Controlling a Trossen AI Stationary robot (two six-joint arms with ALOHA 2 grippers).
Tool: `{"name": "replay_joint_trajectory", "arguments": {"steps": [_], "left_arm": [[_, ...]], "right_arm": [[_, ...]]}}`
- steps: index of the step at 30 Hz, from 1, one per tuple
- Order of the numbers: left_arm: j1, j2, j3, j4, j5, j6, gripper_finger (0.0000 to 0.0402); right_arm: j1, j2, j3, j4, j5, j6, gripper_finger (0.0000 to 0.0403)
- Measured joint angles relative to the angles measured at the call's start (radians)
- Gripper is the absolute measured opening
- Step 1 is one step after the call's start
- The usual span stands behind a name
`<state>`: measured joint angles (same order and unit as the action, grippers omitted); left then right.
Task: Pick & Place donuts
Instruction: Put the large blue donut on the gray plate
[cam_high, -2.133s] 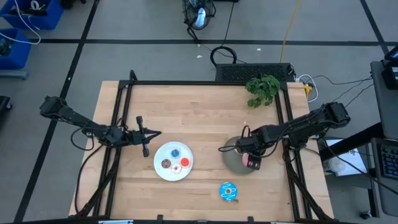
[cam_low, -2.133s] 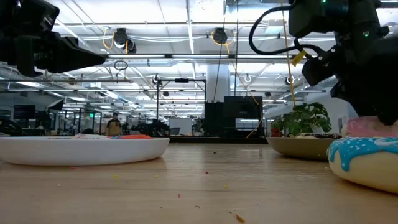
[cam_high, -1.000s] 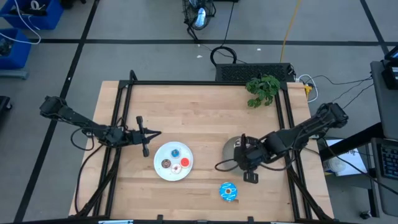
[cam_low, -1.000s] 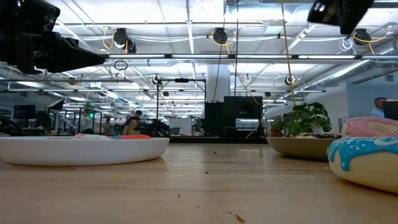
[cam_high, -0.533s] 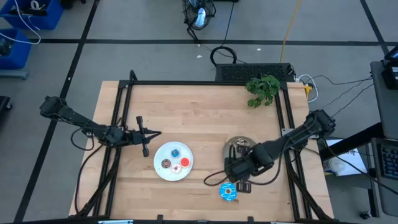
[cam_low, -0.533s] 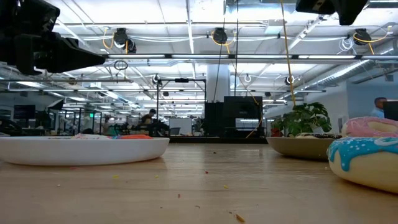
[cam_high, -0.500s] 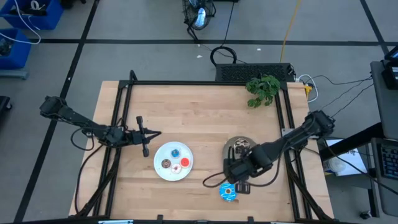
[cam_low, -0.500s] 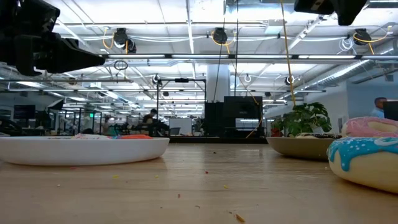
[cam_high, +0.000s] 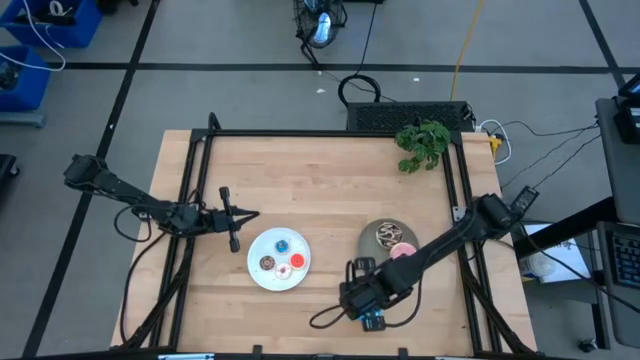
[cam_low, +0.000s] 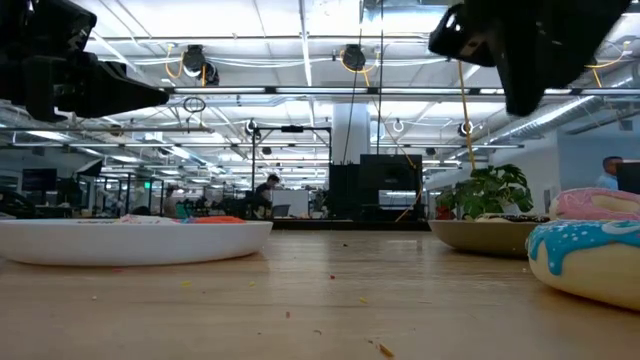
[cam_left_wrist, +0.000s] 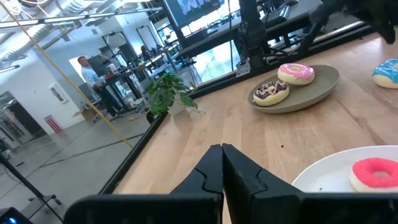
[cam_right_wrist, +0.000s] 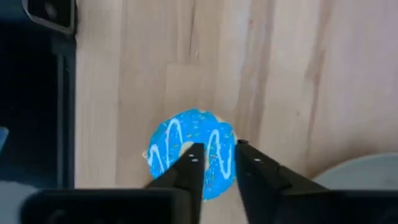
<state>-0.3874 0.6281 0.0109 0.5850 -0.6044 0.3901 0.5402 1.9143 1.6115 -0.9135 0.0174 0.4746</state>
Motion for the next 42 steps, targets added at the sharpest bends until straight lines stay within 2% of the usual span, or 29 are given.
{"name": "replay_joint_trajectory", "arguments": {"steps": [4, 9, 16, 23, 29, 42], "left_arm": [[0.000, 0.000, 0.000, 0.000, 0.000, 0.000, 0.0006], [0.000, 0.000, 0.000, 0.000, 0.000, 0.000, 0.0006], [0.000, 0.000, 0.000, -0.005, 0.000, 0.000, 0.0006], [0.000, 0.000, 0.000, -0.007, 0.000, -0.001, 0.0006], [0.000, 0.000, 0.000, -0.008, 0.000, 0.001, 0.0006], [0.000, 0.000, 0.000, -0.008, 0.000, 0.008, 0.0006]], "right_arm": [[0.005, 0.038, 0.000, -0.014, -0.064, -0.022, 0.0139], [0.023, 0.087, 0.000, -0.014, -0.072, -0.053, 0.0205], [0.017, 0.094, 0.000, -0.011, -0.014, -0.063, 0.0258], [0.016, 0.092, -0.038, 0.030, 0.005, -0.101, 0.0263], [0.016, 0.094, -0.139, 0.086, 0.007, -0.110, 0.0249], [0.016, 0.088, -0.231, 0.230, 0.006, -0.112, 0.0216]]}}
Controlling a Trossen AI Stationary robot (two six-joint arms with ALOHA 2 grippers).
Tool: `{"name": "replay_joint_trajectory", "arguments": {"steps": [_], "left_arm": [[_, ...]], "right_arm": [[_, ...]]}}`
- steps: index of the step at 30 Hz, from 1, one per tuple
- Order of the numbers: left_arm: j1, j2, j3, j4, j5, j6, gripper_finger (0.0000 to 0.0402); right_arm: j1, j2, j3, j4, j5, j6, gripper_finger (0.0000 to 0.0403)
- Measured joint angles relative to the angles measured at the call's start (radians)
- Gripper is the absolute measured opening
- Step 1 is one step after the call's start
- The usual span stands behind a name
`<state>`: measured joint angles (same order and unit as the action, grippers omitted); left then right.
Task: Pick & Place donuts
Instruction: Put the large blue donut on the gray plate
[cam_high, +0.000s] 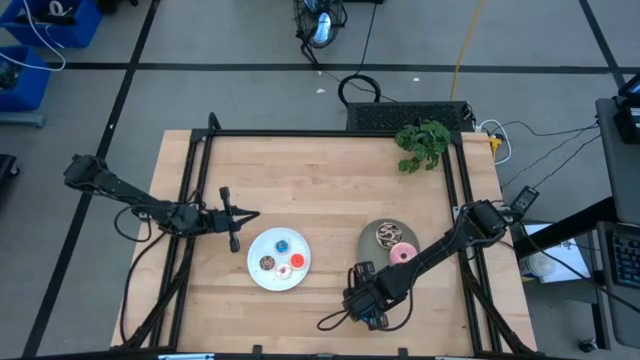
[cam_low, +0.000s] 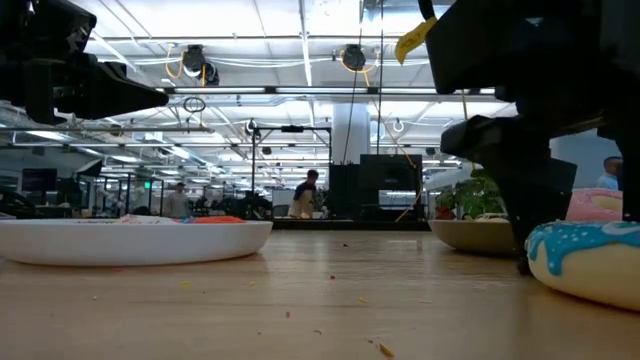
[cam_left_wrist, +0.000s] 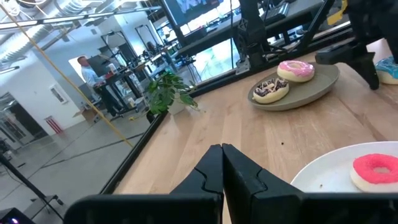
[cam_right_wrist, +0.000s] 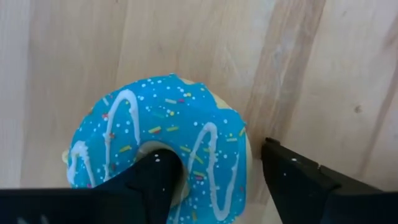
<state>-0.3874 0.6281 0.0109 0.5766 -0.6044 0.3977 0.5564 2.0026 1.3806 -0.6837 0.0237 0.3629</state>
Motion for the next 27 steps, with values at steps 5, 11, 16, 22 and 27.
{"name": "replay_joint_trajectory", "arguments": {"steps": [5, 11, 16, 22, 27], "left_arm": [[0.000, 0.000, 0.000, 0.000, 0.000, 0.001, 0.0006], [0.000, 0.000, 0.000, 0.000, 0.000, 0.008, 0.0006], [0.000, 0.000, 0.000, 0.000, 0.000, 0.011, 0.0006], [0.000, 0.000, 0.000, 0.000, 0.000, 0.013, 0.0006], [0.000, 0.000, 0.000, 0.000, 0.000, 0.013, 0.0006]], "right_arm": [[0.000, -0.002, -0.016, 0.021, 0.005, 0.033, 0.0171], [-0.007, -0.029, -0.021, 0.022, -0.009, 0.033, 0.0051], [-0.019, -0.082, -0.022, 0.019, -0.054, 0.050, 0.0019], [-0.040, -0.198, -0.018, 0.000, -0.054, 0.064, 0.0023], [-0.053, -0.301, 0.028, -0.052, -0.052, 0.107, 0.0007]]}}
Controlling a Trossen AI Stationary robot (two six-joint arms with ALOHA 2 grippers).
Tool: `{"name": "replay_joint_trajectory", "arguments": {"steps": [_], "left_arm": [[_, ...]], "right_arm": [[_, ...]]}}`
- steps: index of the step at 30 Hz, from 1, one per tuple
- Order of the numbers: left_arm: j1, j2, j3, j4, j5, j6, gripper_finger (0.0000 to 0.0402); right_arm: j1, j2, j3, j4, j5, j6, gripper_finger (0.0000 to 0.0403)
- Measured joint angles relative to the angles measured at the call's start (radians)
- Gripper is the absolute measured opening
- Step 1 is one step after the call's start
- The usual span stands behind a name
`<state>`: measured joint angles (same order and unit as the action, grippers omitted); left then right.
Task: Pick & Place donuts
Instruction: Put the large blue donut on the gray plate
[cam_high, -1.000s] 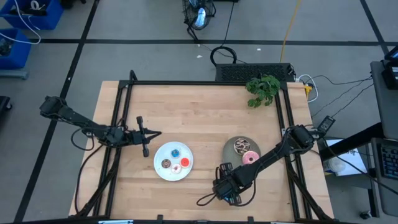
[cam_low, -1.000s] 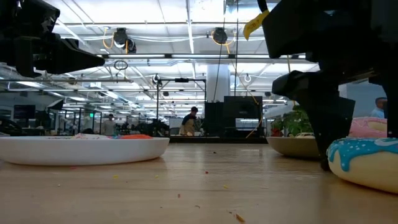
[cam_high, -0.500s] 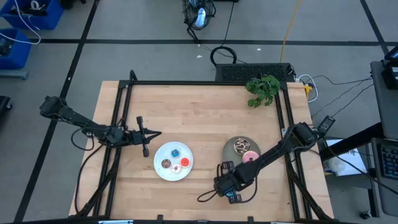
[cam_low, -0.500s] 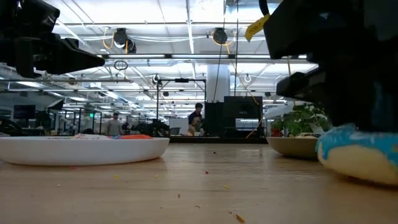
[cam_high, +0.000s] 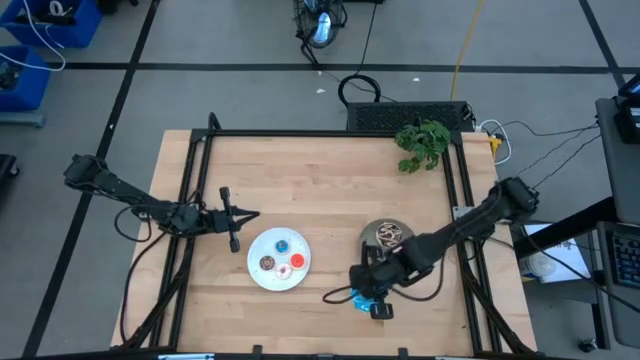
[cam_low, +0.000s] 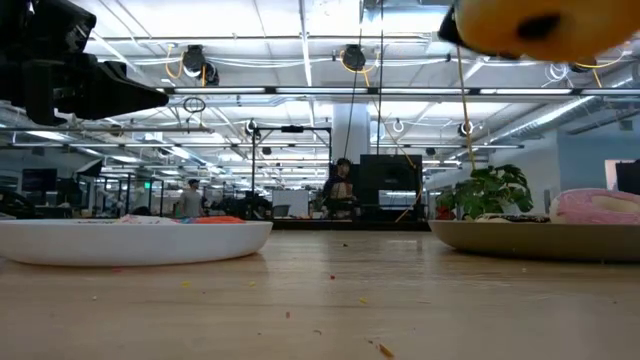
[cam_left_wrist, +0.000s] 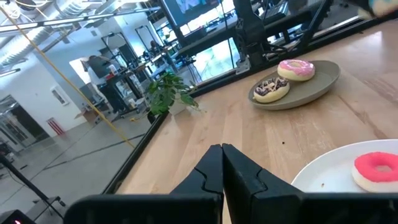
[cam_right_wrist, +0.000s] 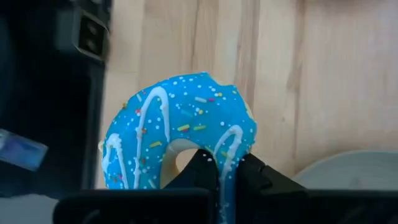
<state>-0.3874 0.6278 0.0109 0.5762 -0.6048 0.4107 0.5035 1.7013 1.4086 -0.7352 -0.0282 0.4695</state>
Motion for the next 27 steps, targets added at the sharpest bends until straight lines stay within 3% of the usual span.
{"name": "replay_joint_trajectory", "arguments": {"steps": [6, 11, 27], "left_arm": [[0.000, 0.000, 0.000, 0.001, 0.000, 0.006, 0.0006], [0.000, 0.000, 0.000, 0.002, 0.000, 0.006, 0.0006], [0.000, 0.000, 0.000, 0.002, 0.000, 0.006, 0.0006]], "right_arm": [[-0.002, -0.025, 0.169, -0.217, -0.026, 0.066, 0.0008], [-0.005, -0.018, 0.294, -0.377, 0.028, 0.095, 0.0008], [-0.006, -0.018, 0.314, -0.430, 0.053, 0.097, 0.0008]]}}
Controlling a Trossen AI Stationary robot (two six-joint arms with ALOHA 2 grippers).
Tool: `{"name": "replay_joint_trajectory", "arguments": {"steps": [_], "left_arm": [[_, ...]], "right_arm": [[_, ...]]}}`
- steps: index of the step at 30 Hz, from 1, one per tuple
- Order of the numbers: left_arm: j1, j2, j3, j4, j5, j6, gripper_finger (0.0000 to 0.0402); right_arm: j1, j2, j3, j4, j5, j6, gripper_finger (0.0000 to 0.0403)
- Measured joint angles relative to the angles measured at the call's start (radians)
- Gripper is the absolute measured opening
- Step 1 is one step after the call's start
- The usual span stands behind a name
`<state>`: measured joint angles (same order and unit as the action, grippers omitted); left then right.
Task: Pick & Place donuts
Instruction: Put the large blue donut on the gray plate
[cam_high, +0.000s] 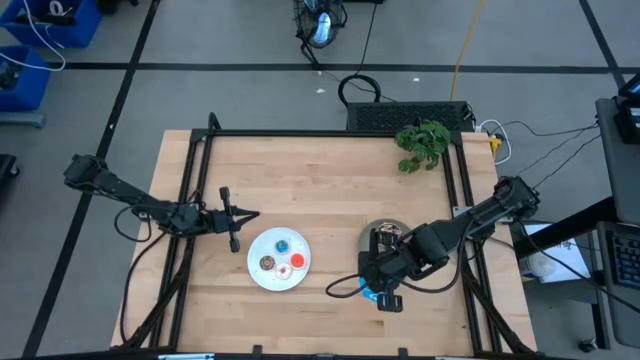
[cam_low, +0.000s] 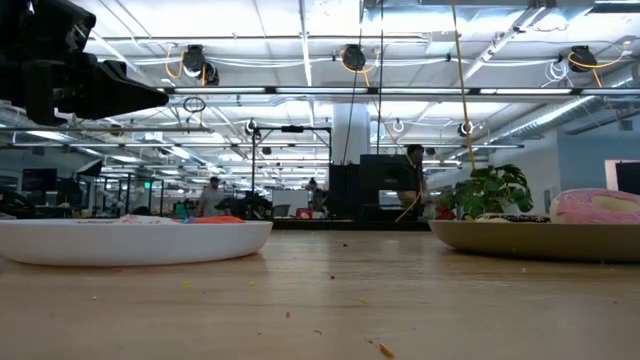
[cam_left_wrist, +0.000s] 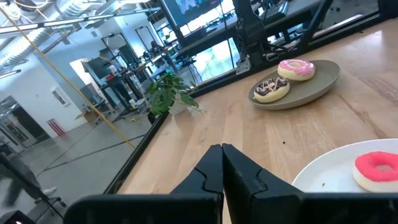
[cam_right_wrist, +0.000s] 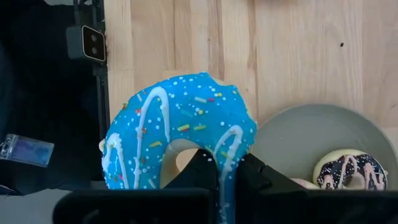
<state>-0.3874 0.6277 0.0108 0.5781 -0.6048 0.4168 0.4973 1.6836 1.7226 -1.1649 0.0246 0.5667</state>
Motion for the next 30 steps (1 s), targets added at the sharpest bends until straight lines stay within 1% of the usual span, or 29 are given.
{"name": "replay_joint_trajectory", "arguments": {"steps": [5, 8, 11, 13, 16, 19, 24, 27, 30], "left_arm": [[0.000, 0.000, 0.000, 0.000, 0.000, 0.016, 0.0006], [0.000, 0.000, 0.000, 0.000, 0.000, 0.016, 0.0006], [0.000, 0.000, 0.000, 0.000, 0.000, 0.017, 0.0006], [0.000, 0.000, 0.000, 0.000, 0.000, 0.019, 0.0006], [0.000, 0.000, 0.000, 0.000, 0.000, 0.024, 0.0006], [0.000, 0.000, 0.000, 0.000, 0.000, 0.023, 0.0006], [0.000, 0.000, 0.000, -0.013, 0.000, 0.024, 0.0006], [0.000, 0.000, 0.000, -0.015, 0.000, 0.026, 0.0006], [0.000, 0.000, 0.000, -0.021, 0.000, 0.026, 0.0006]], "right_arm": [[-0.004, 0.000, 0.000, -0.008, -0.001, -0.011, 0.0008], [-0.011, 0.000, -0.001, -0.053, 0.000, -0.018, 0.0008], [-0.031, -0.001, -0.024, -0.066, 0.000, -0.063, 0.0008], [-0.055, 0.000, -0.050, -0.085, 0.020, -0.104, 0.0008], [-0.117, -0.002, -0.123, -0.074, 0.047, -0.157, 0.0008], [-0.186, 0.000, -0.228, -0.008, 0.048, -0.209, 0.0008], [-0.274, 0.000, -0.400, 0.161, -0.007, -0.294, 0.0008], [-0.309, 0.000, -0.472, 0.221, -0.055, -0.318, 0.0008], [-0.326, 0.000, -0.526, 0.279, -0.080, -0.321, 0.0008]]}}
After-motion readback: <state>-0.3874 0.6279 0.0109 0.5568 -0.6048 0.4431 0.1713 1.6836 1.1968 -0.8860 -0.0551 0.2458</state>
